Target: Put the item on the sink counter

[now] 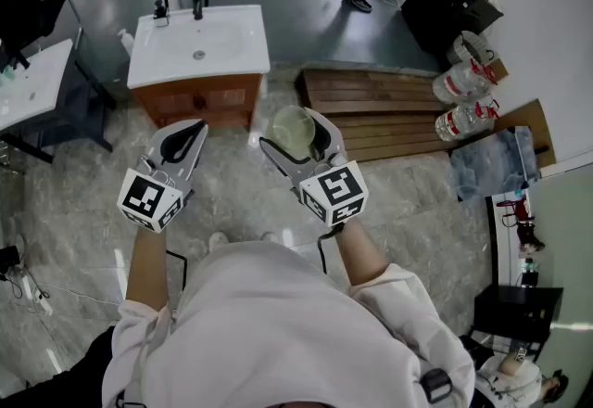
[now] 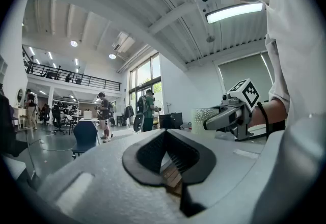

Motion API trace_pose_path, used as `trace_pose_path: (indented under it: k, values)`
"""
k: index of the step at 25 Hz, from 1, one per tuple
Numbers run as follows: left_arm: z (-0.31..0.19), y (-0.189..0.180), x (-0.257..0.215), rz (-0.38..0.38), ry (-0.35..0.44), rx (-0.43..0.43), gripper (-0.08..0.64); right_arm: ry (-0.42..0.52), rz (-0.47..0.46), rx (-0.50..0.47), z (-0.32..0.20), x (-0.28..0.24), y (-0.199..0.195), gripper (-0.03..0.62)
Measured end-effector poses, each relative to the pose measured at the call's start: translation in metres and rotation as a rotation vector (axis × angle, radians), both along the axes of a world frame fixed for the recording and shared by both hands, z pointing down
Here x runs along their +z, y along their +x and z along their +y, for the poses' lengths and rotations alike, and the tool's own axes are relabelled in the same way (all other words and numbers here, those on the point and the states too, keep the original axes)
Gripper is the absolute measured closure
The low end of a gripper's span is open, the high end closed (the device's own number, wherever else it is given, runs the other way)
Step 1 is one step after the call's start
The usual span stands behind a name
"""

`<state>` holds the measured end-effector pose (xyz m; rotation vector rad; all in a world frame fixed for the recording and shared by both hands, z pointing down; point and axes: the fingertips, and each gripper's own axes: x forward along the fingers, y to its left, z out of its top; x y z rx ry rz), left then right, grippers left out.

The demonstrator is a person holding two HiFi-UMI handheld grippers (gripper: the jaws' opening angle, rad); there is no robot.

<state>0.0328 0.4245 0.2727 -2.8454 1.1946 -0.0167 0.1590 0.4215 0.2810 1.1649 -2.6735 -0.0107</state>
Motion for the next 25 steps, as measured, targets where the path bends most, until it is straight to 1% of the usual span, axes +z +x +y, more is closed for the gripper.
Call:
trace_pose_path:
  k: [8,15,25]
  values:
    - [0.0037,0.0019,0.0001,-0.006,0.002,0.003,0.555,0.004,-0.004,0.004,0.0027,-0.0020,0.0024,0.210]
    - [0.0052,0.0026,-0.0023,-0.004,0.006,0.008,0.555,0.010,-0.036,0.003,0.0049,-0.0079,0.0026,0.209]
    - [0.0008,0.0026,0.0012,-0.008,0.005,0.017,0.555,0.004,-0.030,0.002,0.0017,-0.0020,-0.0024,0.209]
